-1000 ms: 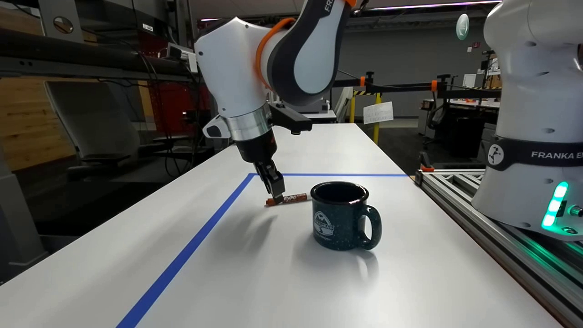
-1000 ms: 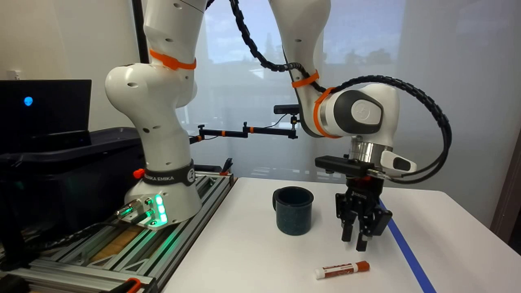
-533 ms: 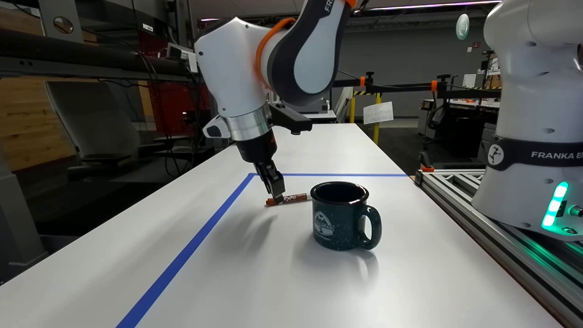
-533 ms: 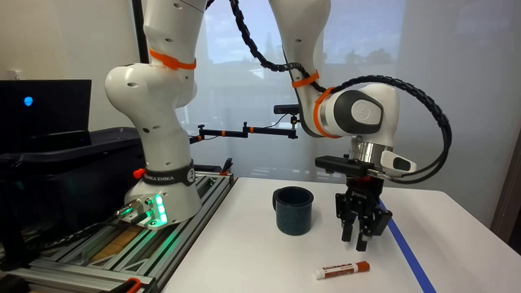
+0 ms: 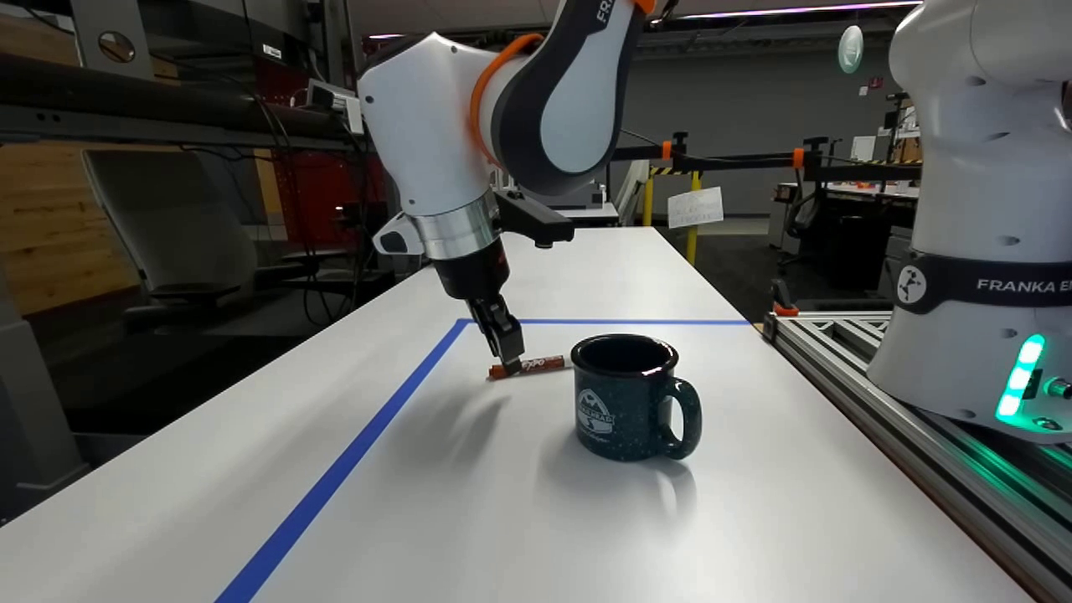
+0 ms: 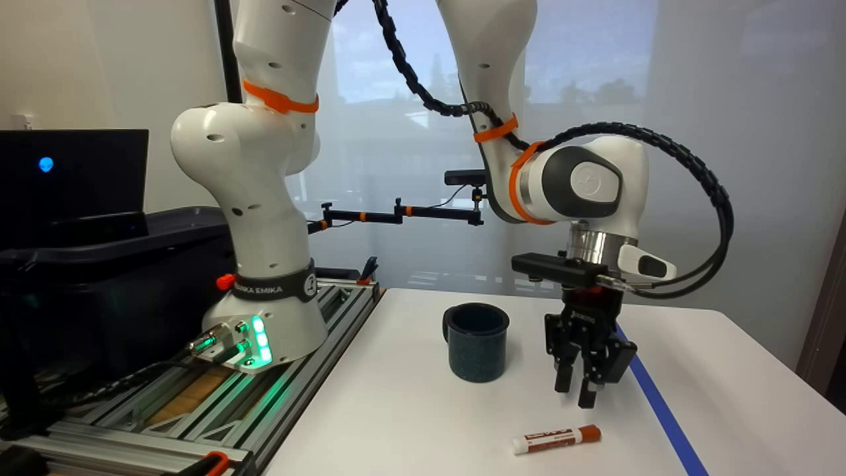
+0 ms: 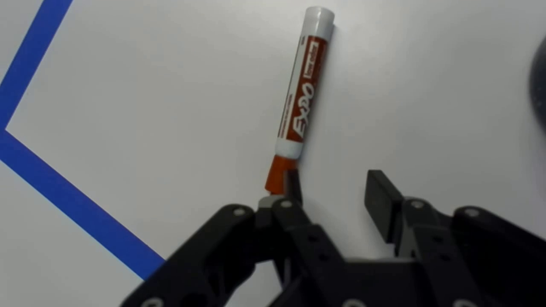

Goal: Put the marker on the table

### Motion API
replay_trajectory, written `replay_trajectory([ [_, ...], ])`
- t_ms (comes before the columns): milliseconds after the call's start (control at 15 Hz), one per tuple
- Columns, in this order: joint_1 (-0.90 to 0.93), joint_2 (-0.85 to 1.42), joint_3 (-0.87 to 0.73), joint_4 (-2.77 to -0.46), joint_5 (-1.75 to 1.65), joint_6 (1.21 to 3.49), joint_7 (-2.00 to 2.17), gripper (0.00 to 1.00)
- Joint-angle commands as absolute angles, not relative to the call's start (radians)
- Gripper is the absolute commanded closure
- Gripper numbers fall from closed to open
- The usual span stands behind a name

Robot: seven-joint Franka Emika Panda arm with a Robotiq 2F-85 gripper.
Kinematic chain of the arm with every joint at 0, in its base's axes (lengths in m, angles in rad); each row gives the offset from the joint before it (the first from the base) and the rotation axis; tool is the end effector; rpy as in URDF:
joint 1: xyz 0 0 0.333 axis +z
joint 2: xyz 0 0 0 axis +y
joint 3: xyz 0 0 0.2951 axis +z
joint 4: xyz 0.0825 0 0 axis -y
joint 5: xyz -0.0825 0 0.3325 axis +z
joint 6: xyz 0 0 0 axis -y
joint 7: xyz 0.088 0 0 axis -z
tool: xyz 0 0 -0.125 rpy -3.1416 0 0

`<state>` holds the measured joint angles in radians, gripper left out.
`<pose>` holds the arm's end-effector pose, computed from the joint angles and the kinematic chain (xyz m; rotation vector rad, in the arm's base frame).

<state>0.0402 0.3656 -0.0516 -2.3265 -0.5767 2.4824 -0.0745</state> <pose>0.4624 -0.0104 0.1757 2.7044 0.7806 -0.3118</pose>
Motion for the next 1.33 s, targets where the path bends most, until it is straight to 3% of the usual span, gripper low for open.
replay_trajectory([
  [0, 0.044, 0.365, -0.055, -2.326, -0.573, 2.481, -0.077, 0.55],
  [133, 0.044, 0.365, -0.055, -2.326, -0.573, 2.481, -0.077, 0.55],
  [200, 0.044, 0.365, -0.055, -2.326, -0.573, 2.481, -0.077, 0.3],
  [267, 0.047, 0.363, -0.059, -2.327, -0.577, 2.487, -0.062, 0.28],
  [533, 0.055, 0.349, -0.069, -2.331, -0.59, 2.485, -0.03, 0.01],
  [1267, 0.062, 0.257, -0.043, -2.349, -0.543, 2.456, -0.009, 0.0],
])
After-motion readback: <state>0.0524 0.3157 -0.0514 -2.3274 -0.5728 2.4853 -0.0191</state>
